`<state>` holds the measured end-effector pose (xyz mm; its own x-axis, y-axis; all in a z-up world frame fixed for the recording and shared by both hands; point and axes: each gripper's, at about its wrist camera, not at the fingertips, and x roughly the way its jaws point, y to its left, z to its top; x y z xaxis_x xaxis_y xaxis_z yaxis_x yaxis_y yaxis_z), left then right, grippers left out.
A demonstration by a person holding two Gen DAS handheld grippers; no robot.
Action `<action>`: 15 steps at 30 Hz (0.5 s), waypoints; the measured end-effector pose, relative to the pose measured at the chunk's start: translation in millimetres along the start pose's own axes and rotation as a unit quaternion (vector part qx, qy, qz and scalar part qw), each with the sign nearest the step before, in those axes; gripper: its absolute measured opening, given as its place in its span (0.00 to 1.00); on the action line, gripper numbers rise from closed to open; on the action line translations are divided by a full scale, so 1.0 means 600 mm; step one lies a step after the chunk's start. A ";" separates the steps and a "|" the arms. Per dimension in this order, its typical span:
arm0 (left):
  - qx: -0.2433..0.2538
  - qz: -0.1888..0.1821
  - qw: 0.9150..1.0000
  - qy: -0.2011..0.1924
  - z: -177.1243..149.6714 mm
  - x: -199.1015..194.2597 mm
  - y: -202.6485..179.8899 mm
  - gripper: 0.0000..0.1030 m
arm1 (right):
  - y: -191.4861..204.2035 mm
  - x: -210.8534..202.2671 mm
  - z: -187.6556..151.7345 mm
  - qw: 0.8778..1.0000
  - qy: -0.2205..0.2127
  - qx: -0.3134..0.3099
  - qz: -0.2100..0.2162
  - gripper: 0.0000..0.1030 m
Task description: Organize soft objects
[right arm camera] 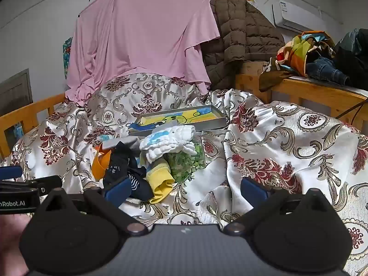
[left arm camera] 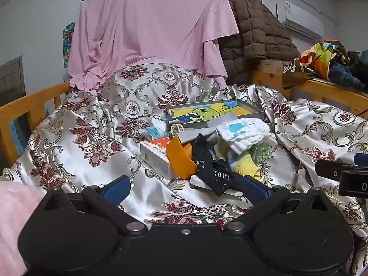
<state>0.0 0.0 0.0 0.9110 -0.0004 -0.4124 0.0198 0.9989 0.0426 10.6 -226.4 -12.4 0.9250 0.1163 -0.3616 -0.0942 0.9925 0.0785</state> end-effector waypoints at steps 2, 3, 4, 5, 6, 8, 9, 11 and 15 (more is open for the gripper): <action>-0.001 0.001 1.000 -0.001 0.000 0.000 0.000 0.99 | 0.000 0.000 0.000 1.000 0.000 0.000 0.000 1.00; -0.001 0.001 1.000 -0.002 0.000 0.000 0.000 0.99 | 0.000 -0.001 0.000 1.000 0.000 0.000 0.000 1.00; -0.001 0.001 1.000 -0.003 0.000 0.000 0.000 0.99 | 0.000 -0.001 0.000 1.000 0.000 0.000 -0.001 1.00; -0.001 0.000 1.000 -0.003 0.000 0.000 0.000 0.99 | 0.000 -0.001 0.000 1.000 0.000 0.000 -0.001 1.00; -0.001 0.001 1.000 -0.003 0.000 0.000 0.000 0.99 | 0.000 -0.001 0.000 1.000 0.000 0.000 -0.001 1.00; -0.001 0.000 1.000 -0.004 0.000 0.000 0.000 0.99 | 0.000 -0.001 0.000 1.000 0.000 0.000 -0.001 1.00; -0.001 0.000 1.000 -0.004 0.000 0.000 0.000 0.99 | -0.002 -0.002 0.000 1.000 -0.001 0.001 0.000 1.00; -0.001 0.000 1.000 -0.004 0.000 0.000 0.000 0.99 | -0.001 -0.002 0.000 1.000 0.000 0.001 0.000 1.00; -0.002 0.000 1.000 -0.004 0.000 0.000 0.000 0.99 | -0.001 -0.001 0.000 1.000 0.000 0.001 0.000 1.00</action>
